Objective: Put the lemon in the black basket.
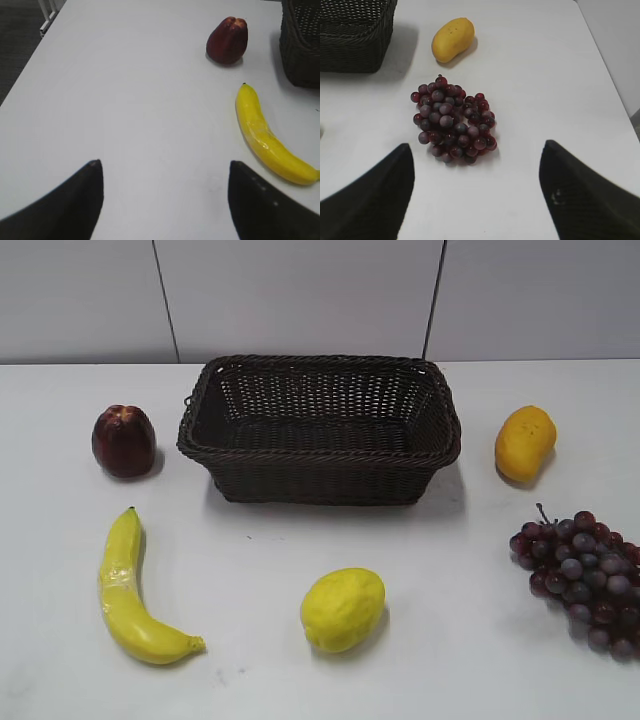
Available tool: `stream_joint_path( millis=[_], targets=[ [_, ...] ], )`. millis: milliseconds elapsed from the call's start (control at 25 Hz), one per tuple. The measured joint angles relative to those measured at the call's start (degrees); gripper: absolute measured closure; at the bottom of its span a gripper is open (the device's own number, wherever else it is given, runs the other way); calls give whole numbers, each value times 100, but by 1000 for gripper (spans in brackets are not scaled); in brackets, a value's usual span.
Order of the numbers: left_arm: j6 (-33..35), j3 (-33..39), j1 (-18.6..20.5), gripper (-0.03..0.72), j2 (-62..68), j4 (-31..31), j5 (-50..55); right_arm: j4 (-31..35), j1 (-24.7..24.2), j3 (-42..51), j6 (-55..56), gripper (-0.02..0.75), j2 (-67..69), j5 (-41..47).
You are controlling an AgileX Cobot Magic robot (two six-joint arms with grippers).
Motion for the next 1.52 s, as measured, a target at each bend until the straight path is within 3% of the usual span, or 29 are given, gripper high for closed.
stream_joint_path(
  millis=[400, 600, 1120, 1320, 1520],
  targets=[
    [17, -475, 0, 117, 1653, 0, -488, 0, 0, 0, 0, 149, 0, 0],
    [353, -964, 0, 116, 2675, -80, -564, 0, 0, 0, 0, 149, 0, 0],
    [1171, -2219, -35, 134, 5026, -993, -730, 0, 0, 0, 0, 149, 0, 0],
    [1324, -2852, -447, 137, 5801, -1044, -619, 0, 0, 0, 0, 149, 0, 0],
    [1338, -3366, -1405, 139, 6632, -1049, -560, 0, 0, 0, 0, 149, 0, 0]
  ],
)
